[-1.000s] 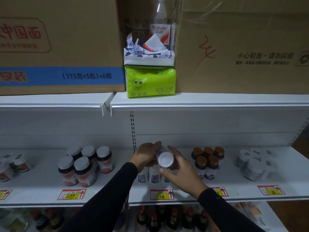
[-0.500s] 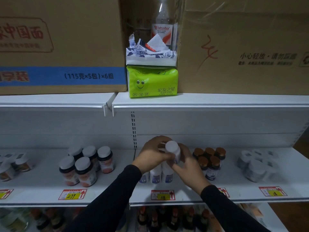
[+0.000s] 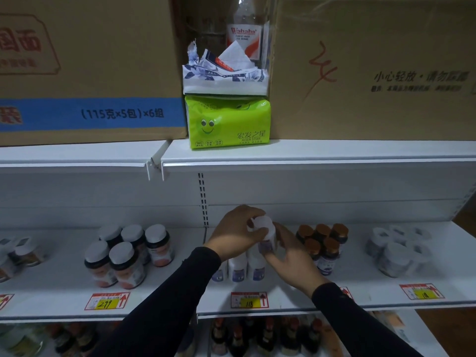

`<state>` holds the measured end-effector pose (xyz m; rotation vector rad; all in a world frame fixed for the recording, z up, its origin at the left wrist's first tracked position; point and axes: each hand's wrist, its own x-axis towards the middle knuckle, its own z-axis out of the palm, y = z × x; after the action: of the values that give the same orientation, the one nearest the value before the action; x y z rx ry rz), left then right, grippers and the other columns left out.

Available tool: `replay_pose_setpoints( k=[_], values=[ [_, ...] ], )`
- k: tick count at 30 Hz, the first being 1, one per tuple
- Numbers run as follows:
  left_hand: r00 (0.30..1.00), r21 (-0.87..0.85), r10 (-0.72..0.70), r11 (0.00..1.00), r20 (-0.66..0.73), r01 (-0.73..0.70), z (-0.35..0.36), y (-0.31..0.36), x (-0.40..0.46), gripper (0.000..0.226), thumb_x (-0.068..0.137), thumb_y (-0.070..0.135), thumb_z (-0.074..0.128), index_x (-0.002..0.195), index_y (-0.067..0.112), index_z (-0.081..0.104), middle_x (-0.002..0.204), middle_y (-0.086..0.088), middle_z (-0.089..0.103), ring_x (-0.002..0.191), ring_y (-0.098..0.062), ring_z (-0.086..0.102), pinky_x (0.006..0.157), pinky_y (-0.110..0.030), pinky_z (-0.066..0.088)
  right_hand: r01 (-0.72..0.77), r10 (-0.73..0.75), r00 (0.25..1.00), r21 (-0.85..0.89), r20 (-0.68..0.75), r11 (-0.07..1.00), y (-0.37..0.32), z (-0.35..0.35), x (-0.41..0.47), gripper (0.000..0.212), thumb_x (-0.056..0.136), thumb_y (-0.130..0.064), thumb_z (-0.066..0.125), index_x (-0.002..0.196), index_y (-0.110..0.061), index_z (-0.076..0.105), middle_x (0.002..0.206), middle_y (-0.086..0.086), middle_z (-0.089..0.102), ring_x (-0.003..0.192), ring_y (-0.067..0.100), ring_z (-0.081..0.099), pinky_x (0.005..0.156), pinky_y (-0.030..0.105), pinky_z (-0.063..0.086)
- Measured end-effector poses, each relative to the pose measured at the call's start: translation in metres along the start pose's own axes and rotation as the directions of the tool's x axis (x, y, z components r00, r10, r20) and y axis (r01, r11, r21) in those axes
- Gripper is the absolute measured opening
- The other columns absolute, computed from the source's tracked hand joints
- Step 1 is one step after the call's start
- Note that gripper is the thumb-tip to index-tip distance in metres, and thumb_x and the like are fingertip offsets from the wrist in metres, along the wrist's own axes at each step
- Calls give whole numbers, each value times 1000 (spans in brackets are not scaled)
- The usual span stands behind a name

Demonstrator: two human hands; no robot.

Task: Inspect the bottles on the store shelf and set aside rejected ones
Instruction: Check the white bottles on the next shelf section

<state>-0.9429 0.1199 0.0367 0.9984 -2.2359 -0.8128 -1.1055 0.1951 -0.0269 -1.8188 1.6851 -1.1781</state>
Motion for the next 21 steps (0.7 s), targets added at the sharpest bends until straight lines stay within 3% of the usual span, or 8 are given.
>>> replay_pose_setpoints(
  k=[4,7,11,15,21],
  values=[
    [996,45,10,999,-84,-6,5,-13,13,40,86,27,69,125,21,61,110,8,57,90,-7,57,81,-14,41,80,-99,994,-320,-44,944,16,-5,4,45,92,-38,53,131,-15,55,121,3,61,106,18,60,85,14,39],
    [992,49,13,999,-123,-7,14,-23,23,40,86,22,71,124,16,62,113,0,59,88,-9,56,78,-12,38,100,-114,993,-469,-1,877,28,-7,9,49,90,-41,51,126,-8,60,117,10,64,97,25,65,81,19,43],
    [994,58,4,998,-110,2,27,-37,35,39,88,19,69,126,12,61,117,-7,59,93,-10,53,79,-10,34,74,-67,997,-565,32,822,39,-8,14,55,91,-44,50,131,-7,57,125,13,63,110,29,63,90,30,50],
    [999,107,-36,994,-21,38,40,-54,43,41,91,19,64,132,14,57,124,-8,56,102,-16,54,85,-15,35,42,15,995,-570,95,821,40,-10,19,62,95,-45,47,144,-7,43,145,15,48,134,31,46,110,35,35],
    [982,209,-156,969,106,131,54,-75,49,43,91,22,62,133,18,56,129,-10,56,117,-26,53,101,-34,41,23,92,982,-582,167,813,45,-10,22,68,96,-52,34,153,-14,26,158,9,28,146,24,25,117,29,18]
  ],
)
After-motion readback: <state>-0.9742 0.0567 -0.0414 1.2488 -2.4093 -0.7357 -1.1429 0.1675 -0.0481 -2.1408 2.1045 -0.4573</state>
